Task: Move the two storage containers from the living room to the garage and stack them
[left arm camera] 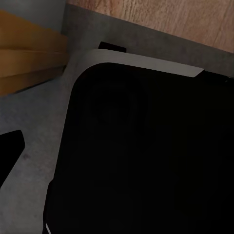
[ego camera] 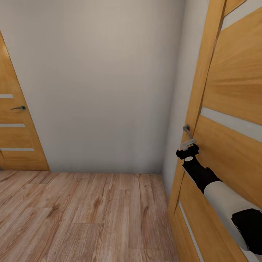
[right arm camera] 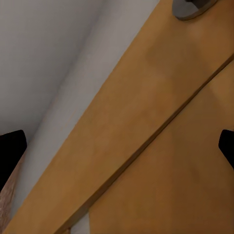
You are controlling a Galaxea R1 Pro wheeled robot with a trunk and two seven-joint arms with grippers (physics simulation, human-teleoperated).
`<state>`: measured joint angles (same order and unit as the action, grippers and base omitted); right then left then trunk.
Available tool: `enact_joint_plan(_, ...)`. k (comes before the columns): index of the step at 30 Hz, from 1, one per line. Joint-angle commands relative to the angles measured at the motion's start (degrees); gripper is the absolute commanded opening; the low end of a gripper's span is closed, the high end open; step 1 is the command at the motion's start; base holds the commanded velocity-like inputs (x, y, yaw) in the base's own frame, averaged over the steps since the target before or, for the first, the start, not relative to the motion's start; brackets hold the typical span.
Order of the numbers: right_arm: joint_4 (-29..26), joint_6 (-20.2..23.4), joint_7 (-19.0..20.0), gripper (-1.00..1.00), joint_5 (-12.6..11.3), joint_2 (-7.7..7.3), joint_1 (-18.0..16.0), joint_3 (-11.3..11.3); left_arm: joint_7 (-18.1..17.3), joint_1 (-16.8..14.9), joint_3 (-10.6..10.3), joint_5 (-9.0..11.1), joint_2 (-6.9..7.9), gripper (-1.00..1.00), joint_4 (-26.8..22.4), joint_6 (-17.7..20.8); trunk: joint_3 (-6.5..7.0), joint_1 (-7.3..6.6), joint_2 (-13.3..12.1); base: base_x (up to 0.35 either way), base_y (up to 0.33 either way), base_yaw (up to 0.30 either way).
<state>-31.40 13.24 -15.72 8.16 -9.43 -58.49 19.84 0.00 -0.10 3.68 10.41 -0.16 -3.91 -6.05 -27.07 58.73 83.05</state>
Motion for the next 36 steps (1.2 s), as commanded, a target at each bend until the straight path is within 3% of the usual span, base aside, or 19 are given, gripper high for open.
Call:
enact_joint_plan(1,0.0,0.7,-0.5,1.00,0.8,-2.37,0.0,0.0,0.0,0.0,0.4,0.1,-0.02,1.00,0.0,-0.1,-0.06,0.00,0.0,0.000,0.000,0.000)
enact_joint_plan(9,-0.2,1.1,-0.4,1.00,0.8,-1.40,0.0,-0.2,0.0,0.0,0.4,0.1,-0.02,1.00,0.0,-0.1,-0.06,0.00,0.0,0.000,0.000,0.000)
enact_joint_plan(10,-0.6,1.8,-0.3,1.00,0.9,6.65,0.0,0.0,0.0,0.0,0.4,0.1,-0.02,1.00,0.0,-0.1,-0.06,0.00,0.0,0.000,0.000,0.000)
enact_joint_plan(11,-0.5,2.0,-0.4,1.00,0.9,8.79,0.0,0.1,0.0,0.0,0.4,0.1,-0.02,1.00,0.0,-0.1,-0.06,0.00,0.0,0.000,0.000,0.000)
enact_joint_plan(12,-0.4,2.1,-0.4,1.00,0.9,9.72,0.0,0.1,0.0,0.0,0.4,0.1,-0.02,1.00,0.0,-0.1,-0.06,0.00,0.0,0.000,0.000,0.000)
enact_joint_plan(14,-0.1,2.4,-0.4,1.00,0.8,13.38,0.0,0.2,0.0,0.0,0.4,0.1,0.00,1.00,0.0,-0.1,-0.06,0.00,0.0,0.000,0.000,0.000)
enact_joint_plan(18,0.2,2.3,-0.4,1.00,0.7,15.17,0.0,0.1,0.0,0.0,0.4,0.1,-0.01,1.00,0.0,-0.1,-0.06,0.00,0.0,0.000,0.000,0.000)
enact_joint_plan(20,0.4,2.1,-0.2,1.00,0.6,15.52,0.0,-0.1,0.0,0.0,0.4,0.1,-0.01,1.00,0.0,-0.1,-0.06,0.00,0.0,0.000,0.000,0.000)
enact_joint_plan(25,15.1,-0.6,0.2,1.00,-1.2,15.44,0.0,-0.4,0.0,0.0,0.4,0.1,-0.02,1.00,0.0,-0.1,-0.06,0.00,0.0,0.000,0.000,0.000)
enact_joint_plan(27,25.8,-3.9,1.0,1.00,-4.4,15.16,0.2,-0.4,0.0,0.0,0.4,0.1,-0.02,1.00,0.0,-0.1,-0.06,0.00,0.0,0.000,0.000,0.000)
enact_joint_plan(28,28.5,-5.4,2.0,1.00,-6.2,14.82,1.9,-0.4,0.0,0.0,0.4,0.1,-0.02,1.00,0.0,-0.1,-0.06,0.00,0.0,0.000,0.000,0.000)
enact_joint_plan(29,30.9,-6.7,4.4,1.00,-7.9,13.01,7.2,-0.4,0.0,0.0,0.4,0.1,-0.02,1.00,0.0,-0.1,-0.06,0.00,0.0,0.000,0.000,0.000)
enact_joint_plan(30,31.4,-7.0,5.2,1.00,-8.2,12.31,9.2,-0.4,0.0,0.0,0.4,0.1,-0.02,1.00,0.0,-0.1,-0.06,0.00,0.0,0.000,0.000,0.000)
enact_joint_plan(31,32.3,-7.8,8.2,1.00,-8.9,10.31,16.0,-0.3,0.0,0.0,0.4,0.1,-0.02,1.00,0.0,-0.1,-0.06,0.00,0.0,0.000,0.000,0.000)
enact_joint_plan(32,32.5,-8.0,9.1,1.00,-9.0,9.80,18.1,-0.3,0.0,0.0,0.4,0.1,-0.02,1.00,0.0,-0.1,-0.06,0.00,0.0,0.000,0.000,0.000)
enact_joint_plan(34,33.0,-8.5,11.7,1.00,-9.2,8.46,25.7,-0.3,0.0,0.0,0.4,0.1,-0.02,1.00,0.0,-0.1,-0.06,0.00,0.0,0.000,0.000,0.000)
enact_joint_plan(35,33.2,-8.8,12.9,1.00,-9.3,7.49,32.3,-0.3,0.0,0.0,0.4,0.1,-0.02,1.00,0.0,-0.1,-0.06,0.00,0.0,0.000,0.000,0.000)
enact_joint_plan(36,33.2,-9.2,13.2,1.00,-9.3,6.88,35.3,-0.3,0.0,0.0,0.4,0.1,-0.02,1.00,0.0,-0.1,-0.06,0.00,0.0,0.000,0.000,0.000)
